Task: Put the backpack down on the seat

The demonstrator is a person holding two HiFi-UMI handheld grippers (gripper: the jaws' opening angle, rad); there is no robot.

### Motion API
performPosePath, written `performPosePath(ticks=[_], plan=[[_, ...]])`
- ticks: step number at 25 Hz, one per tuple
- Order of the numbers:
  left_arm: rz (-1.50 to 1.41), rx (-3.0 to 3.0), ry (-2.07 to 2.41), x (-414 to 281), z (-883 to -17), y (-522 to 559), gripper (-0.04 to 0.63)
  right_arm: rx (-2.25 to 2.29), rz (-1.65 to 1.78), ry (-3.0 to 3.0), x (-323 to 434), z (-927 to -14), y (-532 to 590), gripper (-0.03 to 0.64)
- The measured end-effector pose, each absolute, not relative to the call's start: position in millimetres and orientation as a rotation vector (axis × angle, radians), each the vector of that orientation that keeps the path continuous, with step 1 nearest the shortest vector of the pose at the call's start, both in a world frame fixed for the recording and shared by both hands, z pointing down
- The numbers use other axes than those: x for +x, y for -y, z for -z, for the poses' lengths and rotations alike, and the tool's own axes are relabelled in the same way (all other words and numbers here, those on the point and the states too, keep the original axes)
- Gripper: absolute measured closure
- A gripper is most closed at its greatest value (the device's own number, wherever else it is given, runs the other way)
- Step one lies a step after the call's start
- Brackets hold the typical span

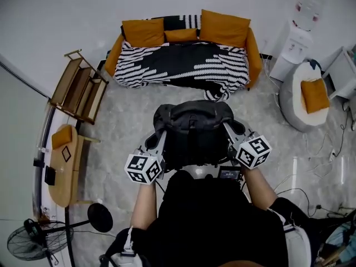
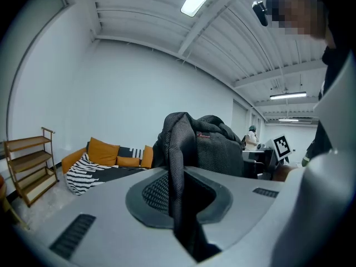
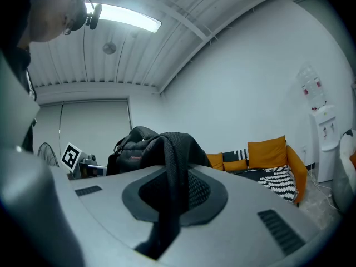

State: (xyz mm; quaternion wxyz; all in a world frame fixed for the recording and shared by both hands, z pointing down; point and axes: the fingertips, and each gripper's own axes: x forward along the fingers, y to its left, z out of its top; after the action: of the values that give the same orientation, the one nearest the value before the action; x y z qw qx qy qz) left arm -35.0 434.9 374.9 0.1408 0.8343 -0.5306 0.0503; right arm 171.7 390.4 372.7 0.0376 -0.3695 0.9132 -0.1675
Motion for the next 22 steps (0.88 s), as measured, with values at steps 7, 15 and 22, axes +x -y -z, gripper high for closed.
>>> performPosePath(ticks=[7,15,22], plan=[[-0.158,2.432,1.501,-23,-372,-414,0.549,-1.134,0.534,-2.781,184,-371,-372,0.569],[-0.136,2.426,1.479,-14,-379,-375,0.549,-1.152,0.539,-2.789,193,-373,-333,0.569],[-0.125,2.445,1.461,-20,-377,-318,0.549,-1.155,0.559,-2.782,189,-371,-277,0.569]])
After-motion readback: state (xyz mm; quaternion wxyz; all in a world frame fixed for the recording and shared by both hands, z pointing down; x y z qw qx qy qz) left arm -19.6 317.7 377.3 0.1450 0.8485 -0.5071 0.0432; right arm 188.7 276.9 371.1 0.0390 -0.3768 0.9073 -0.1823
